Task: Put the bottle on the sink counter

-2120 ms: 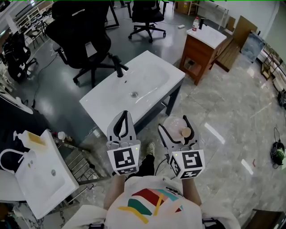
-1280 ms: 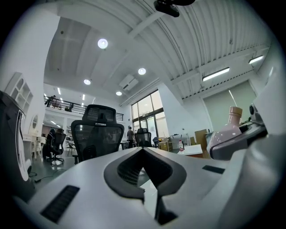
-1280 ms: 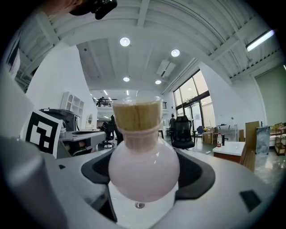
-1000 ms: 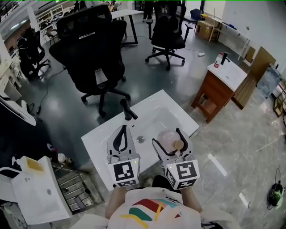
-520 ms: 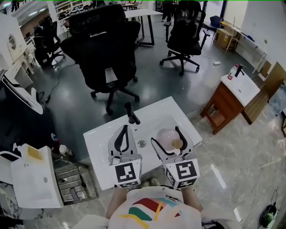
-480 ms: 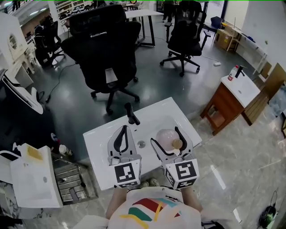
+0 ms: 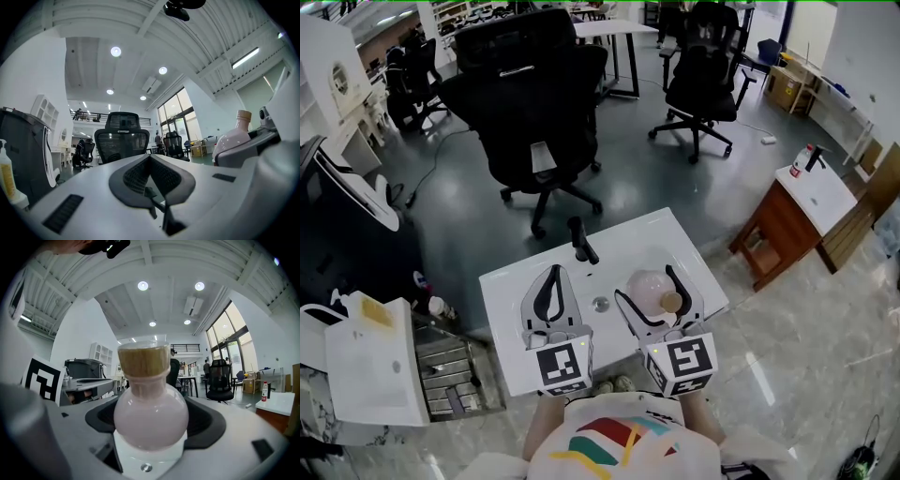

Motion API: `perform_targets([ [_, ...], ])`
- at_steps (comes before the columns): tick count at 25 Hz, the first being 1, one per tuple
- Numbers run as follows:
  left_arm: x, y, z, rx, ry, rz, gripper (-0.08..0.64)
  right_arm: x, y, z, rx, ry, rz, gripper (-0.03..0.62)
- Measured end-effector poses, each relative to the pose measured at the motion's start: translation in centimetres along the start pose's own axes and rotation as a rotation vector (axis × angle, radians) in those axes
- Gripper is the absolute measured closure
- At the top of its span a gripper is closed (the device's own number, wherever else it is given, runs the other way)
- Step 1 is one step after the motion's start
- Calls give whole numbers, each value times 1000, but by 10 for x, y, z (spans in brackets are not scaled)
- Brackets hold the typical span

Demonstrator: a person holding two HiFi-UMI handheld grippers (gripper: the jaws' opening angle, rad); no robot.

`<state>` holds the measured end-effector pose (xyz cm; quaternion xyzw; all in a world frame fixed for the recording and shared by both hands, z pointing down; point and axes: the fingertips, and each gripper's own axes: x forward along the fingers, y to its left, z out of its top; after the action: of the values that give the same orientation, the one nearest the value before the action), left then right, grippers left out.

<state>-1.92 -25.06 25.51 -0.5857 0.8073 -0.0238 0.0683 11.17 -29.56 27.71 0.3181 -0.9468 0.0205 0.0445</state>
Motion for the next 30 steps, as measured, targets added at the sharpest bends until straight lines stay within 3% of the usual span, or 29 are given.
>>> perform_targets([
  [9,-21,49,0,25,21,138,542,26,38,22,-24,-49,132,198],
  [19,-69,130,-5,31,56,372,543,68,114,47,-46,-92,352,198],
  [24,-105,166,-21,41,130,501,543,94,160,44,-73,-73,480,198],
  [30,-135,192,-38,25,172,601,542,130,202,24,-125,-38,569,198],
])
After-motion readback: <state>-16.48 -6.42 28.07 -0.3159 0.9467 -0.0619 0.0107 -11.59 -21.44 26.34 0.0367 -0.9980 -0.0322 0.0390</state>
